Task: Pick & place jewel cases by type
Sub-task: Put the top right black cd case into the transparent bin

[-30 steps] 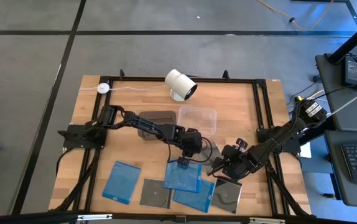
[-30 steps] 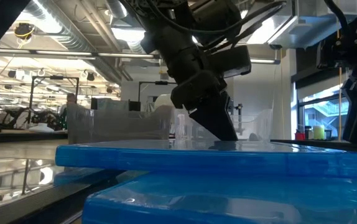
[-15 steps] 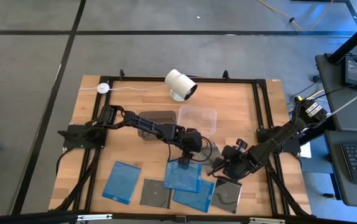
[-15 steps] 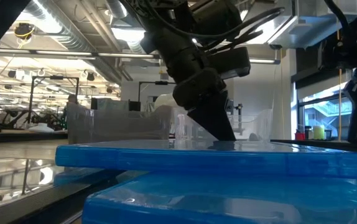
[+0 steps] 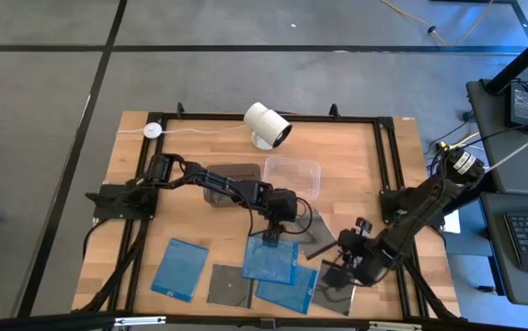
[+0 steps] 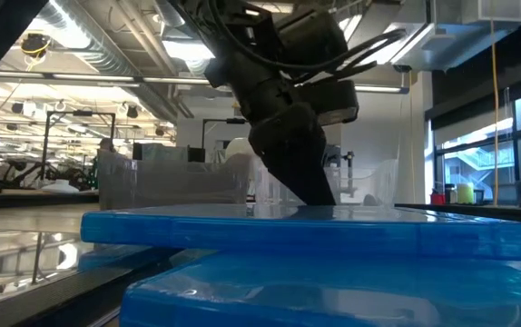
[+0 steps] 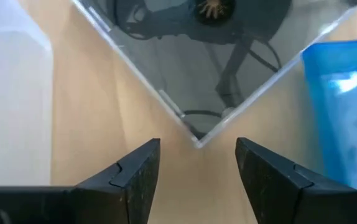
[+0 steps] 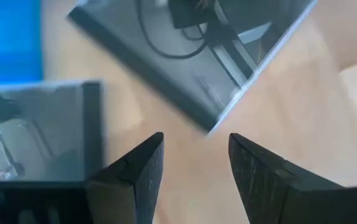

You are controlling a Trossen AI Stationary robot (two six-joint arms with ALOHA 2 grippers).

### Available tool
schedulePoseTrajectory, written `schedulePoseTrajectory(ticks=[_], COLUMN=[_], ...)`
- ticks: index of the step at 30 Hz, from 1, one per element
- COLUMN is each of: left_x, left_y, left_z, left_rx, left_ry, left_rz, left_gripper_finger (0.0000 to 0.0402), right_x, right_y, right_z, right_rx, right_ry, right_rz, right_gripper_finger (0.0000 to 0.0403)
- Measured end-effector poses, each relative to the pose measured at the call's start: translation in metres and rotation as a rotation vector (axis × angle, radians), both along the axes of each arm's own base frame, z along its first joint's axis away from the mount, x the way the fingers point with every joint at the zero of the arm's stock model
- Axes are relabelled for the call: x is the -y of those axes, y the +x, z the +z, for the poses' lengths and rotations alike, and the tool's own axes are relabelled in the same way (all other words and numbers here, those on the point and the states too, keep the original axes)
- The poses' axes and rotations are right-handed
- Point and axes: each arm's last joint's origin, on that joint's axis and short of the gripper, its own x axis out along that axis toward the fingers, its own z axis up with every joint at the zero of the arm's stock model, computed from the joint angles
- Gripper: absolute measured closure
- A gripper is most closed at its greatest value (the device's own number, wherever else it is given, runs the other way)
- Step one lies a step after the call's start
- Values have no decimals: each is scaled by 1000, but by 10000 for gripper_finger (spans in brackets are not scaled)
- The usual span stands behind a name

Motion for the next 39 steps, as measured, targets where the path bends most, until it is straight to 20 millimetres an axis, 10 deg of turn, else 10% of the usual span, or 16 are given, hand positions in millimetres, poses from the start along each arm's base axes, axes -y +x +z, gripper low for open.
schedulePoseTrajectory(ticks=[39], left_x=[12], left_y=[-1], left_z=[-2], left_rx=[12], left_ry=[153], left_rz=[105], left_gripper_finger=[194], right_x=[-1], right_y=[-3], right_z=[1], right_rx=[103], right_ry=[-73], right_rz=[-31], right_gripper_finger=[219])
